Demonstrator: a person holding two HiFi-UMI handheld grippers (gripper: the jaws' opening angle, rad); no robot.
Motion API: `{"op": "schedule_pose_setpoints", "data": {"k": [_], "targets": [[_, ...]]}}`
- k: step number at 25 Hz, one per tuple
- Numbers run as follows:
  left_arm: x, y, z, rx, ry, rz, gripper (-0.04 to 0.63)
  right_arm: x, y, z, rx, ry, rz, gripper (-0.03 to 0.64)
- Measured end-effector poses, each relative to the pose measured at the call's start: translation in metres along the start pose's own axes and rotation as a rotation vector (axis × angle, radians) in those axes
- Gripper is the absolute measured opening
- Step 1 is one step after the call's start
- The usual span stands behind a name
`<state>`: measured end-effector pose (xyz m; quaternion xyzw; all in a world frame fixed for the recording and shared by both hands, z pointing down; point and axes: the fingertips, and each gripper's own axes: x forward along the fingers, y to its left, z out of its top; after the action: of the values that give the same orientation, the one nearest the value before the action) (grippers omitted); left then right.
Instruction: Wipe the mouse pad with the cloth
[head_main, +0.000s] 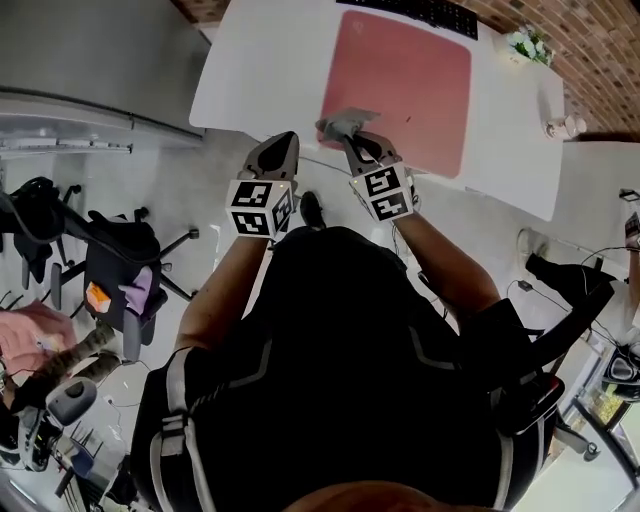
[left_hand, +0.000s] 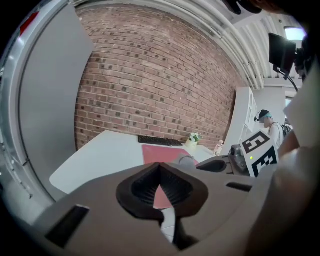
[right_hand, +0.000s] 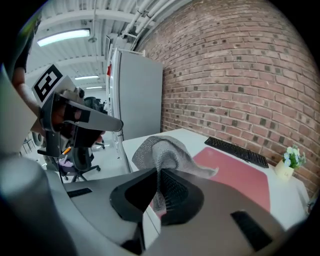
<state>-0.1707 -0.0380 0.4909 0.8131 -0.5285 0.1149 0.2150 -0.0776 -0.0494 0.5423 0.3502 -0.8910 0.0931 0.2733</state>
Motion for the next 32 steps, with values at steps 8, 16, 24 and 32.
{"op": "schedule_pose_setpoints", "data": {"k": [8,16,24,32], "targets": [[0.02,0.035,-0.023,-0.032,0.073,0.003,0.002,0.05,0.006,-0.023,0.07,0.096,-0.015,0.026],[0.036,0.044,-0.038,-0.041,0.138,0.04,0.002,0.084,0.013,-0.043,0.025,0.193,0.045,0.026],[0.045,0.05,-0.062,-0.113,0.19,0.059,0.002,0.093,0.014,-0.059,0.149,0.255,0.086,0.026],[0.063,0.036,-0.066,-0.103,0.205,0.025,0.002,0.084,-0.004,-0.076,0.159,0.28,0.062,0.026]]}}
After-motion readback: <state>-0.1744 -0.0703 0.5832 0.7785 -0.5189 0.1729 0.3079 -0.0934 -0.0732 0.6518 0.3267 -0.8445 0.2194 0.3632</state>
